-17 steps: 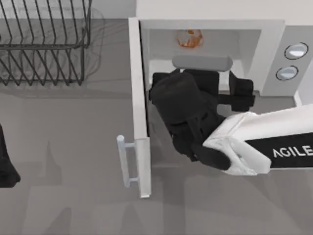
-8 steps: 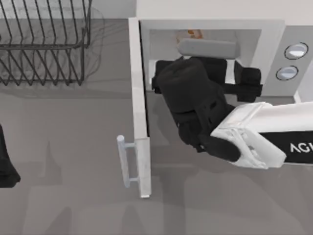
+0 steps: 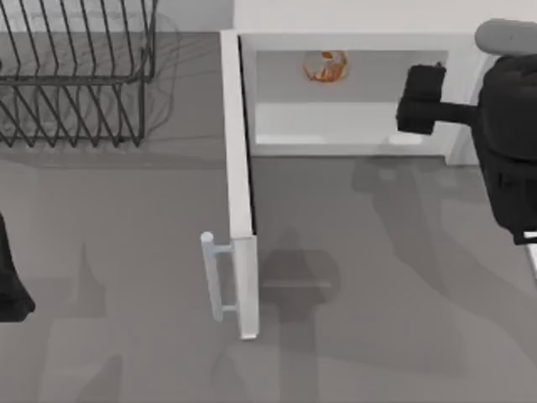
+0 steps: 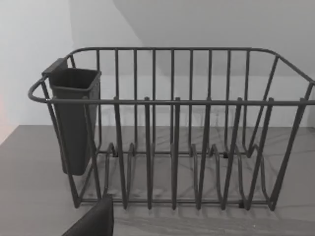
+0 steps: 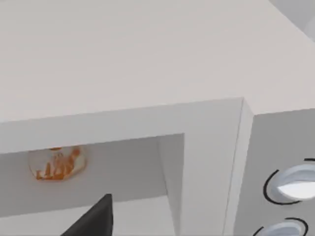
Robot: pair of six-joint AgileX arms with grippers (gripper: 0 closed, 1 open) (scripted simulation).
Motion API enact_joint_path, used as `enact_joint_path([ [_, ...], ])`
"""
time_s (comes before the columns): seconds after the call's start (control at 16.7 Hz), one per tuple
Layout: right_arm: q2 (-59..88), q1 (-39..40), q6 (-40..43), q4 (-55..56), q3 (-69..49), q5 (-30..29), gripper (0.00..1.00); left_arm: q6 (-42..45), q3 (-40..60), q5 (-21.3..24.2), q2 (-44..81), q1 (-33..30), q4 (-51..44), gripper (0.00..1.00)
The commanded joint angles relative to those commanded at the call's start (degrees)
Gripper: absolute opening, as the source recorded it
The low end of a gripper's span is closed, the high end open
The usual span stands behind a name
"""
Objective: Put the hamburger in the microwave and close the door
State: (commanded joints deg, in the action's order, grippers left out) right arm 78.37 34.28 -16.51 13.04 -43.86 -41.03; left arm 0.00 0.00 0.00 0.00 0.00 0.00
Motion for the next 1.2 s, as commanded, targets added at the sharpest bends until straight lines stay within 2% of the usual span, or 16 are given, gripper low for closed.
enact_joint_path([
  [0.48,-50.71,-19.86,10.67,-9.88,27.69,23.66,1.00,0.00,0.00,0.00,0.00,0.00,0.00,1.00],
  [0.78,-72.05,-30.40,15.19,-12.71,40.04,36.36,1.00,0.00,0.00,0.00,0.00,0.00,0.00,1.00],
  [0.96,-77.65,-33.80,16.36,-13.03,43.42,40.46,1.00,0.00,0.00,0.00,0.00,0.00,0.00,1.00],
  [1.2,-78.37,-34.28,16.51,-13.04,43.86,41.03,1.00,0.00,0.00,0.00,0.00,0.00,0.00,1.00],
])
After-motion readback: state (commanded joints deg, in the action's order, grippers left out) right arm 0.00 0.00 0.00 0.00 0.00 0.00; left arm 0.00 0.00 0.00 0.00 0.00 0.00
